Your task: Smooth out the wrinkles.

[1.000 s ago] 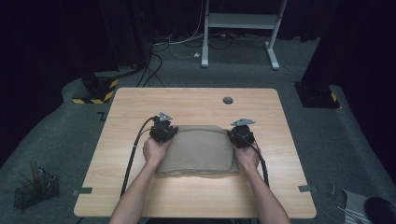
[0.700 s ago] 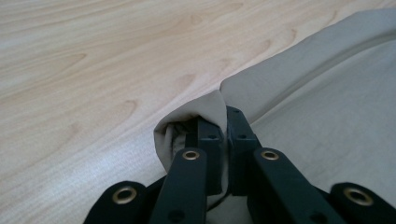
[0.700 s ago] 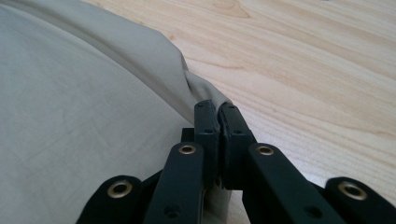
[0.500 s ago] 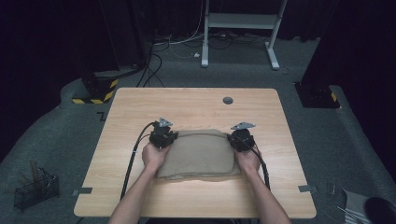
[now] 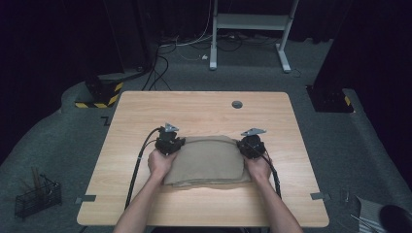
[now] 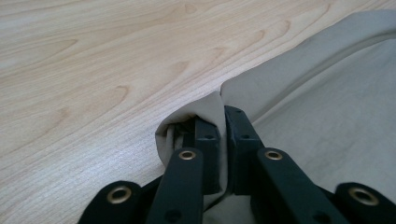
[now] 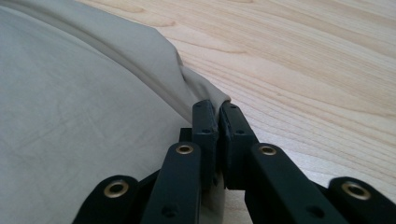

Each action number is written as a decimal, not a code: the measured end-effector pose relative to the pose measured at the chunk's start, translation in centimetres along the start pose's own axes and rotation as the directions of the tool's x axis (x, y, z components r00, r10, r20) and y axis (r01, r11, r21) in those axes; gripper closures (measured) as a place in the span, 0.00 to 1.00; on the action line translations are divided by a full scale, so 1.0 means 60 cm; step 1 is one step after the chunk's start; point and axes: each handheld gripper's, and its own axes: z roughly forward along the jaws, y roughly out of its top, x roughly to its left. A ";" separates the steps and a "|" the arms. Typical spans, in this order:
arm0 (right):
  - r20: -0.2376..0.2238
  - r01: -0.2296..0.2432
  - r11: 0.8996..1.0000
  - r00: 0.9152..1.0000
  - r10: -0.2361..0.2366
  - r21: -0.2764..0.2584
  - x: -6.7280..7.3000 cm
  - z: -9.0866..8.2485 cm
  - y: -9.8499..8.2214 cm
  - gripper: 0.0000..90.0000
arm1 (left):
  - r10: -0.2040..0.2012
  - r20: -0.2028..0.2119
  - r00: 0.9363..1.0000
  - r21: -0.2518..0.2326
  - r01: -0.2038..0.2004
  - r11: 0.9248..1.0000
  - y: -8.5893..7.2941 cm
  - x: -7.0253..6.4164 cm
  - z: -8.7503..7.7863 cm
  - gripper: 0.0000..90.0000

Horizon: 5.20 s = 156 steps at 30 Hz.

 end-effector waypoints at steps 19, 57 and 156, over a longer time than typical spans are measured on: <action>0.026 -0.076 0.997 0.997 0.077 -0.020 -0.026 -0.011 -0.008 0.70 | -0.067 -0.079 0.995 -0.033 0.065 0.997 0.000 0.033 -0.030 0.54; -0.125 -0.031 0.997 0.992 0.022 -0.069 0.038 -0.032 -0.038 0.59 | -0.009 0.085 0.996 -0.060 0.014 0.998 -0.041 -0.043 -0.050 0.39; -0.085 -0.105 0.980 0.992 0.091 -0.171 -0.011 -0.091 -0.040 0.57 | -0.043 0.040 0.998 -0.153 0.049 0.987 0.006 -0.016 -0.095 0.39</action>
